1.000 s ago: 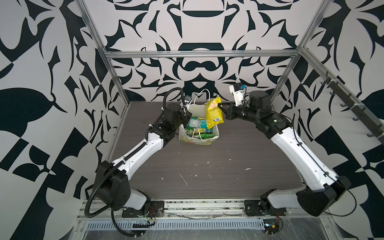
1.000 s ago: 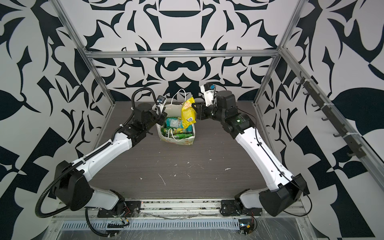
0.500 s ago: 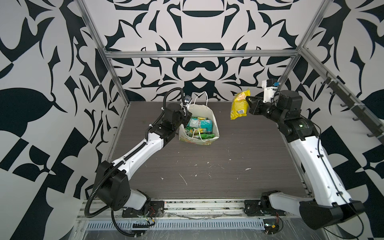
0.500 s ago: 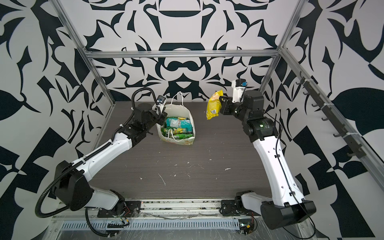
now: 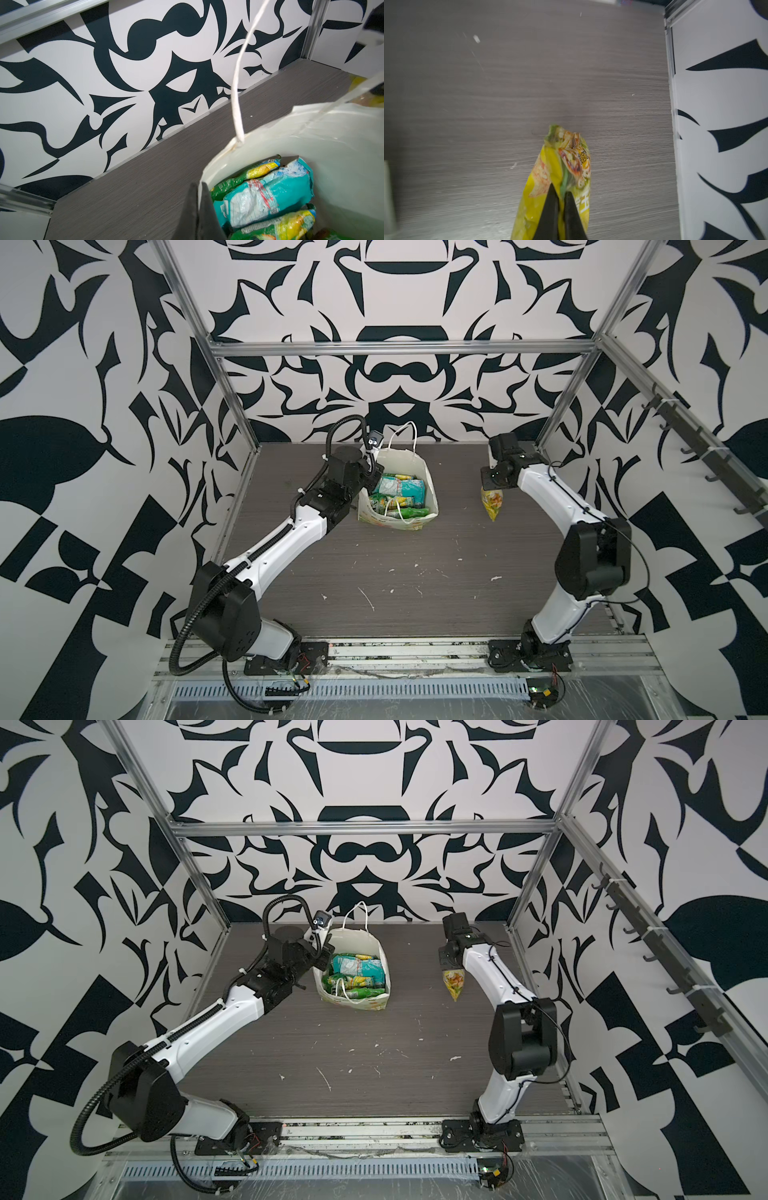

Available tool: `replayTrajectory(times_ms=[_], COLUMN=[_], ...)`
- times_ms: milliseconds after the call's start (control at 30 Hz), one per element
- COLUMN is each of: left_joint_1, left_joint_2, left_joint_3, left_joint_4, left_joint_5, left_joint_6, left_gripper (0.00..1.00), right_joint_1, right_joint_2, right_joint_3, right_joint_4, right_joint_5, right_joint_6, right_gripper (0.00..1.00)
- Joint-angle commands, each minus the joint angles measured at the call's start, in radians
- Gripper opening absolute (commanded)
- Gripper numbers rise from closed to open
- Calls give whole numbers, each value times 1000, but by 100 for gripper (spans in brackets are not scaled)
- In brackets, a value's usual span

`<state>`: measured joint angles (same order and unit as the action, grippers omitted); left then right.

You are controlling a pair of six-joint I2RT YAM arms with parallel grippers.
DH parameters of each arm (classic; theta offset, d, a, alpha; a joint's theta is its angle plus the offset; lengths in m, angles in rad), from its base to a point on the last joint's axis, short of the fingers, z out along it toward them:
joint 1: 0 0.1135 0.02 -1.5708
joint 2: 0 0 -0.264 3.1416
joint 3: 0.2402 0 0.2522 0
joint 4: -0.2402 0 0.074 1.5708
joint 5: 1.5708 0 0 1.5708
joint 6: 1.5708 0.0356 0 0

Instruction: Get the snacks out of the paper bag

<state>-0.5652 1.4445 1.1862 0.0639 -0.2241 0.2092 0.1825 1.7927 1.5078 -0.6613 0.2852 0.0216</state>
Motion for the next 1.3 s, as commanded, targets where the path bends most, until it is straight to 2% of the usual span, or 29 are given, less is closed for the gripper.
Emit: replayTrajectory(times_ms=[0, 100, 200, 300, 400, 467, 500, 567, 600, 700, 800, 833, 967, 1167, 1267], left_joint_1=[1, 0, 1, 0, 1, 1, 0, 1, 1, 1, 1, 0, 0, 1, 0], left_joint_2=[-33, -31, -31, -29, -29, -28, -25, -24, -22, -22, -21, -19, -16, -6, -5], left_joint_3=[32, 35, 32, 33, 36, 39, 41, 42, 43, 44, 35, 35, 32, 40, 43], left_joint_4=[129, 125, 127, 124, 119, 113, 112, 111, 108, 104, 112, 114, 119, 122, 122], left_joint_5=[19, 16, 15, 12, 9, 9, 9, 8, 6, 5, 2, 2, 5, 20, 24], left_joint_6=[-23, -23, -24, -23, -25, -24, -24, -19, -17, -13, -11, -11, -11, -13, -17], left_gripper=[0, 0, 0, 0, 0, 0, 0, 0, 0, 0, 0, 0, 0, 0, 0], right_joint_1=[67, 125, 161, 185, 192, 190, 190, 181, 168, 92, -32, -63, -113, -108, -90], right_joint_2=[44, 142, 201, 232, 218, 179, 158, 106, 74, -31, -138, -158, -153, -57, -20], right_joint_3=[78, 129, 129, 135, 141, 130, 129, 123, 122, 84, -31, -70, -161, -195, -203], right_joint_4=[54, 68, 162, 216, 211, 220, 217, 194, 178, 153, 218, 240, 219, 260, 307], right_joint_5=[140, 241, 283, 252, 181, 136, 134, 111, 72, -100, -345, -384, -396, -569, -589], right_joint_6=[-117, -163, -219, -232, -201, -167, -153, -119, -95, 27, 184, 221, 267, 240, 230], right_gripper=[0, 0, 0, 0, 14, 38, 47, 56, 57, 58, 59, 59, 57, 32, 26])
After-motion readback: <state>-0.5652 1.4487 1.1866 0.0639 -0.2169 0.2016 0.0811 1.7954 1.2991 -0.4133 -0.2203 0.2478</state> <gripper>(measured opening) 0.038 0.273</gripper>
